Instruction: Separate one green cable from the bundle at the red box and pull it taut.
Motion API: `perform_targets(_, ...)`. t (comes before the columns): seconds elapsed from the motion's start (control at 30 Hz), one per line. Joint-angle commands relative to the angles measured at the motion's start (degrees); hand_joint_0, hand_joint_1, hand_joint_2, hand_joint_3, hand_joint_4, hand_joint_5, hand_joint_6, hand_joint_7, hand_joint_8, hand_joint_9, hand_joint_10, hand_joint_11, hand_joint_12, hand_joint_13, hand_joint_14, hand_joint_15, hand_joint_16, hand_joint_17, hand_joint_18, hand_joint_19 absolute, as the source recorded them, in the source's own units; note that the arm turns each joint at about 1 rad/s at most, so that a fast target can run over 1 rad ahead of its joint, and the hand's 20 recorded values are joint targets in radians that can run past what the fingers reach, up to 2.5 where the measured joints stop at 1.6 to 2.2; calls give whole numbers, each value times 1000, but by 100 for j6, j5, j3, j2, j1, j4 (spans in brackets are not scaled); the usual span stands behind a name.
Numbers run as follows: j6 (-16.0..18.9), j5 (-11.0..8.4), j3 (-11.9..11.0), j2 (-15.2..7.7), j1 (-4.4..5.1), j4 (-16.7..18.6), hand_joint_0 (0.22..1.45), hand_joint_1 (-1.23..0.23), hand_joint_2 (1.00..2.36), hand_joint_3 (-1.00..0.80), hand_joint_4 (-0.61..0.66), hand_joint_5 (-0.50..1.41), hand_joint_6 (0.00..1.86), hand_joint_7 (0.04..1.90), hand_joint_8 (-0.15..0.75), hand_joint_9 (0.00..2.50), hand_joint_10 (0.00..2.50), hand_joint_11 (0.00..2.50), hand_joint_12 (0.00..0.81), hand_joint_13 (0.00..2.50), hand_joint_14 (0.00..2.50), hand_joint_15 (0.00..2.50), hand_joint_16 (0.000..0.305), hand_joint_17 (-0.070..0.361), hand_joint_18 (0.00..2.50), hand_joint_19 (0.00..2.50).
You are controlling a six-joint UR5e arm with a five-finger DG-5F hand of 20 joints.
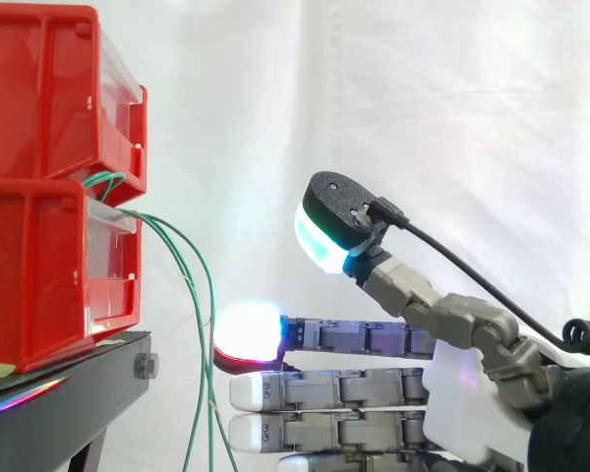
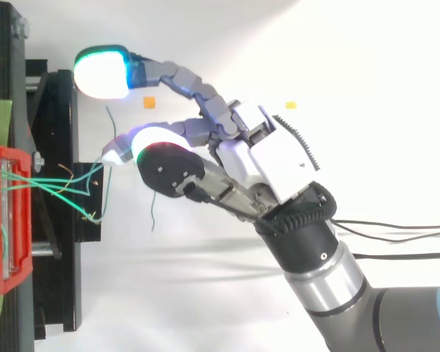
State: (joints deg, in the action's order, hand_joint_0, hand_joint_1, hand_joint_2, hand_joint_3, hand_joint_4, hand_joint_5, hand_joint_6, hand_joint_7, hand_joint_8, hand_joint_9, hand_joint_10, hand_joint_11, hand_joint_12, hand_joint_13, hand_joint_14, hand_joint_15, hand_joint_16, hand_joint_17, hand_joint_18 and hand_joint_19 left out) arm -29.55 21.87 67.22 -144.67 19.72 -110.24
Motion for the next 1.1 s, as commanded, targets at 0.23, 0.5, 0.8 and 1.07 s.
perform_targets(0.23, -86, 555, -710, -9, -337, -780, 405, -468, 1000, -500, 129, -294, 501, 589, 360, 1004, 16, 560, 429, 911, 18, 595, 88, 197, 992, 618)
perform_targets(0.5, -68, 599, -1607, -800, -311, -789, 405, -467, 1000, -500, 129, -294, 501, 589, 364, 1011, 17, 564, 432, 916, 19, 594, 88, 197, 991, 627)
perform_targets(0.8, -68, 238, -1440, -984, -179, -516, 406, -465, 1000, -500, 128, -295, 501, 591, 368, 1186, 21, 638, 446, 1163, 19, 686, 89, 200, 1097, 619)
perform_targets(1.07, -508, -157, -1422, -984, -12, -138, 409, -464, 1000, -500, 145, -293, 501, 584, 373, 1453, 25, 889, 451, 1404, 24, 895, 88, 198, 1142, 623)
